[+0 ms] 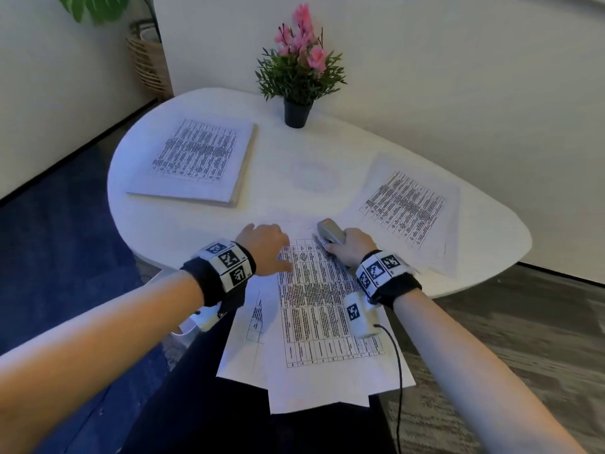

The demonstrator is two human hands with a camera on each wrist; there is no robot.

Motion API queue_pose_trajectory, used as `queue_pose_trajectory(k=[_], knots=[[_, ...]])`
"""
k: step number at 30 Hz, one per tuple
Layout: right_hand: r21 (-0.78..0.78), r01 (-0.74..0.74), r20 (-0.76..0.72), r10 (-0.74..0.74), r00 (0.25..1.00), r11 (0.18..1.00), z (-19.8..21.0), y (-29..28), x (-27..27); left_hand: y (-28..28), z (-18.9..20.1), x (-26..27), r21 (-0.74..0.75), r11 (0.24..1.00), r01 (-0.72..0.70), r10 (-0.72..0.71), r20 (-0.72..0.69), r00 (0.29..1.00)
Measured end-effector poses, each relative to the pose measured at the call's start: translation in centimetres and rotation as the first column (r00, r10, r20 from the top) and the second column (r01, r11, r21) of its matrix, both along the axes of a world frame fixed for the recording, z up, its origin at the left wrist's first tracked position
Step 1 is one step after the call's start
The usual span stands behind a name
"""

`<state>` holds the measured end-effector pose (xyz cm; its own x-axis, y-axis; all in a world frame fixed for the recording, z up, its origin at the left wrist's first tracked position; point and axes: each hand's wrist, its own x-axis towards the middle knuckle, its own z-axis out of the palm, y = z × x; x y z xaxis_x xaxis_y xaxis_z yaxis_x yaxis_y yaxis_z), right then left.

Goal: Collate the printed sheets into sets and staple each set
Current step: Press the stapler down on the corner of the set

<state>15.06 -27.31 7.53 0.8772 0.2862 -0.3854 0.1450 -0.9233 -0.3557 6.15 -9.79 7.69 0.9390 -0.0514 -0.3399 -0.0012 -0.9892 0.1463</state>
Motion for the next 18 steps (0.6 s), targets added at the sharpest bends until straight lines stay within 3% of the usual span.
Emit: queue_pose_trajectory(k=[9, 13, 18], knots=[[-0.103, -0.068, 0.146, 0.083, 0.986, 0.992, -0.6, 2.5, 1.2, -0.8, -2.2, 1.7, -0.072, 0.997, -0.037, 0.037, -0.007, 0.999], [-0.150, -0.027, 0.158, 0.051, 0.986, 0.988, -1.2, 3.1, 1.5, -1.2, -2.9, 1.9, -0.024, 0.999, -0.043, 0.044, 0.054, 0.998], [-0.241, -0.130, 0.106, 0.159, 0.982, 0.962, -1.0, 2.6, 2.8, -0.8, -2.9, 2.8, -0.013, 0.999, -0.031, 0.032, 0.058, 0.998]])
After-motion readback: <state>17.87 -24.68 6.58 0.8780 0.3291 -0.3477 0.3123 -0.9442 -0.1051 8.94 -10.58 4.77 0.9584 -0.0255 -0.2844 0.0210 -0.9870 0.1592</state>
